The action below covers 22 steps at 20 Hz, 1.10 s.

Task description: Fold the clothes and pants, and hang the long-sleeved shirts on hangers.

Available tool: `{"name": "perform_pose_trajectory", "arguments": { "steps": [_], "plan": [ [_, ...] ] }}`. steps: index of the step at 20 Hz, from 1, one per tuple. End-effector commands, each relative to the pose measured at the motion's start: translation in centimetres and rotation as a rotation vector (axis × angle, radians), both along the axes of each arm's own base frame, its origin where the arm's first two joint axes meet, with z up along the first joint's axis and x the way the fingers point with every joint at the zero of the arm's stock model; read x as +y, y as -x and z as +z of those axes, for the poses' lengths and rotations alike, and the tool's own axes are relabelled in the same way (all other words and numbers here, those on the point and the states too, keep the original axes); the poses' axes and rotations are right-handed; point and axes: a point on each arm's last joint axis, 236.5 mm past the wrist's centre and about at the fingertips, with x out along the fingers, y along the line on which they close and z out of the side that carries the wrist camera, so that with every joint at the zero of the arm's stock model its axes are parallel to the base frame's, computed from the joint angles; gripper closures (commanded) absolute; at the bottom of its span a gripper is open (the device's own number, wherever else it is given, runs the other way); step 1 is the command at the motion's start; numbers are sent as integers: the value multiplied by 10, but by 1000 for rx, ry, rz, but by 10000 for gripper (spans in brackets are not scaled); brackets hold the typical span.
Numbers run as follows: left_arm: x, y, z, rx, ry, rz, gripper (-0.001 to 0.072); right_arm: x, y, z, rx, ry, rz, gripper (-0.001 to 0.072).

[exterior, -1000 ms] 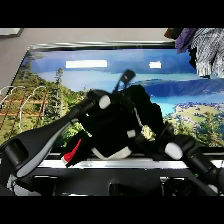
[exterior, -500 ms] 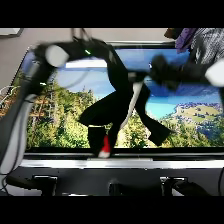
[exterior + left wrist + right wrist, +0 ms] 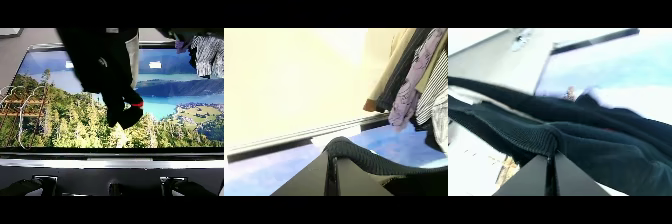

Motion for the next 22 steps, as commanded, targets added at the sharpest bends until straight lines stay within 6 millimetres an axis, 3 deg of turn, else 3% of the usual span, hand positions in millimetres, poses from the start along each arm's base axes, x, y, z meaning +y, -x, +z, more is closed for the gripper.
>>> {"name": "perform_pose_trajectory", "arguments": {
  "steps": [1,3,5,8,10,13,16,17,19,20,22],
  "plan": [
    [15,45,-9,159,65,6,670,-1,22,20,-48,-9,22,667],
    [12,53,-35,300,89,5,670,-5,18,7,-8,21,3,667],
    [7,56,-74,449,77,4,670,-13,11,-32,95,105,-26,667],
    [6,63,-163,782,78,63,670,-42,-3,-119,299,318,-126,668],
    [2,69,-219,934,28,79,670,-59,0,-181,407,532,-187,668],
    [-15,83,-295,1103,-21,76,670,-36,17,-263,514,691,-192,668],
    [-34,95,-349,1177,-51,66,670,1,24,-318,560,618,-225,668],
    [-38,92,-355,1167,-39,66,670,4,21,-324,572,581,-248,668],
    [-44,75,-347,1094,11,64,670,0,4,-308,525,532,-284,668],
    [-46,65,-336,1047,42,62,670,-7,-9,-291,500,493,-313,668],
    [-50,44,-299,921,90,40,670,-28,-34,-239,407,428,-362,668]
  ]
}}
